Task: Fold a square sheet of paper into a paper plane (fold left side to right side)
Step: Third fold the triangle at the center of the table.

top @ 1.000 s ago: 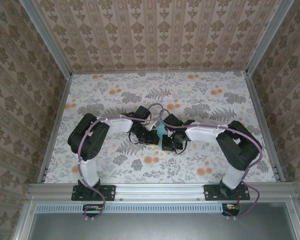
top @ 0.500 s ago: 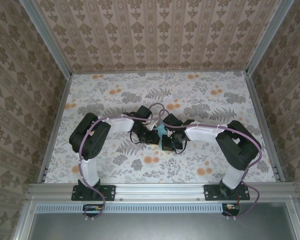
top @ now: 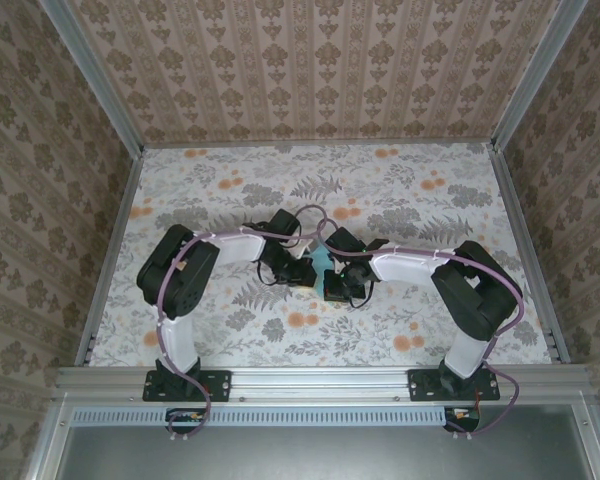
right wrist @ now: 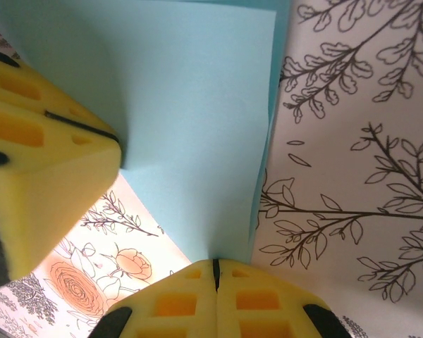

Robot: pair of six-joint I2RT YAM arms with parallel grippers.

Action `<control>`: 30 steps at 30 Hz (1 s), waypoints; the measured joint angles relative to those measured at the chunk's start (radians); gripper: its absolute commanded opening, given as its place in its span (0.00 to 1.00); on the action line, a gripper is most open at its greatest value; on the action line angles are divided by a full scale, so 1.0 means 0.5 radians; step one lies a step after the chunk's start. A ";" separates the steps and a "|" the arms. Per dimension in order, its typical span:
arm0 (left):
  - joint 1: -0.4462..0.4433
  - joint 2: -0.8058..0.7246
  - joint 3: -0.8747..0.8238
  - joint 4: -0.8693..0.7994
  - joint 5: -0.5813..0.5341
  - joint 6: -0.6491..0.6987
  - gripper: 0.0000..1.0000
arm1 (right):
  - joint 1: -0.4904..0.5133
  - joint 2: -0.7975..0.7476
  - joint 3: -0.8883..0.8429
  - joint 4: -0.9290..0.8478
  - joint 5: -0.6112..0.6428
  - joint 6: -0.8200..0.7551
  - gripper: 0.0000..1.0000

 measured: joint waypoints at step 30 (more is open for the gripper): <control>0.291 0.017 0.101 -0.146 -0.127 0.148 0.09 | 0.002 0.000 0.003 -0.008 0.002 -0.004 0.00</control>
